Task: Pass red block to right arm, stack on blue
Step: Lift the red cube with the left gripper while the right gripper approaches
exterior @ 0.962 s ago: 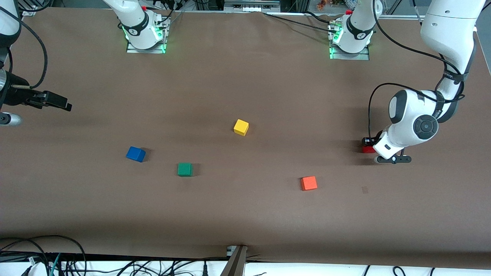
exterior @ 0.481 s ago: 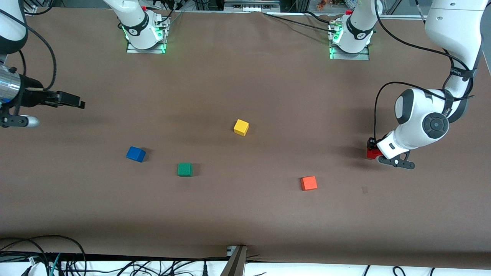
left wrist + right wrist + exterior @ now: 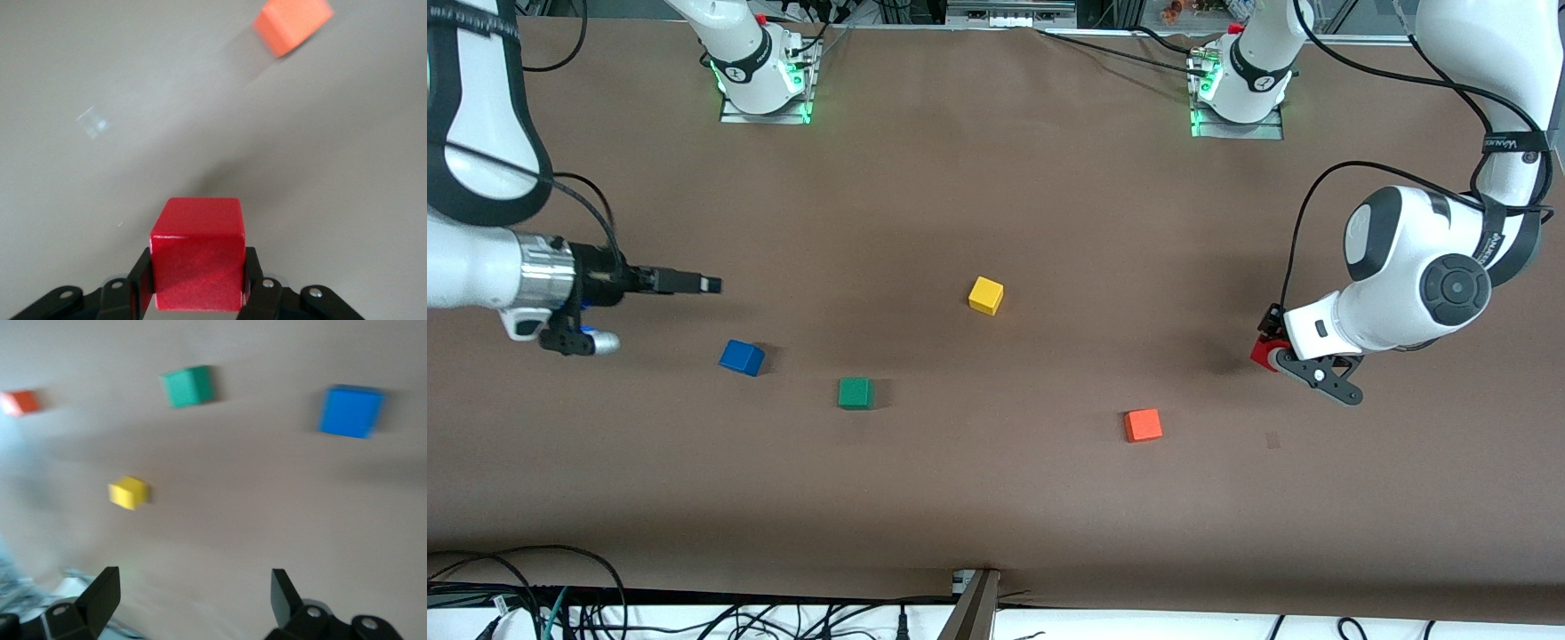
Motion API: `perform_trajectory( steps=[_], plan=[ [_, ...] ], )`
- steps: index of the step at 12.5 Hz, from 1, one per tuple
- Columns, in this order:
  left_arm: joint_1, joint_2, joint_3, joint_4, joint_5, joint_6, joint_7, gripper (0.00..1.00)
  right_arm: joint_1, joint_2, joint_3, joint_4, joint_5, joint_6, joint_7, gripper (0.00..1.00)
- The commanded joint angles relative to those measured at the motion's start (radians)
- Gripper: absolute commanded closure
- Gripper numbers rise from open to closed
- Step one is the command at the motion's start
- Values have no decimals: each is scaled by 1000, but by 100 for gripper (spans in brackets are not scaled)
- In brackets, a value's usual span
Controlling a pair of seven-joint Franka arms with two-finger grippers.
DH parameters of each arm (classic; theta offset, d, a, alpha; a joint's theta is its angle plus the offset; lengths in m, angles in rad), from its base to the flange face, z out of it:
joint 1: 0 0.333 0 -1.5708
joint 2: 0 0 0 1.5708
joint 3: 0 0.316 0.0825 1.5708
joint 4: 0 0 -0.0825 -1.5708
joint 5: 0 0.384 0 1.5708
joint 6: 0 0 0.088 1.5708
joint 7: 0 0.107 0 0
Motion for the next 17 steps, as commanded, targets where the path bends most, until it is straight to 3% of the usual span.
perform_trajectory(
  steps=[1, 3, 9, 11, 12, 14, 17],
  plan=[
    [11, 2, -21, 18, -169, -21, 230, 100, 18, 54, -1, 11, 243, 31, 15, 0],
    [2, 5, -22, 18, -332, -21, 408, 100, 58, 66, 2, -10, 371, 96, 32, 0],
    [-7, 36, -77, 18, -774, -69, 854, 100, 247, 89, 2, -39, 956, 446, 15, 0],
    [-7, 59, -135, 23, -878, -67, 951, 100, 313, 98, 2, -33, 1180, 546, -69, 0],
    [-7, 82, -172, 40, -932, -66, 986, 100, 330, 110, 2, -44, 1251, 560, -160, 0],
    [-10, 132, -232, 77, -1041, -63, 1060, 100, 340, 123, 6, -45, 1273, 551, -216, 0],
    [-81, 160, -246, 170, -1130, -44, 1077, 100, 376, 117, 11, -117, 1235, 484, -322, 0]
  ],
)
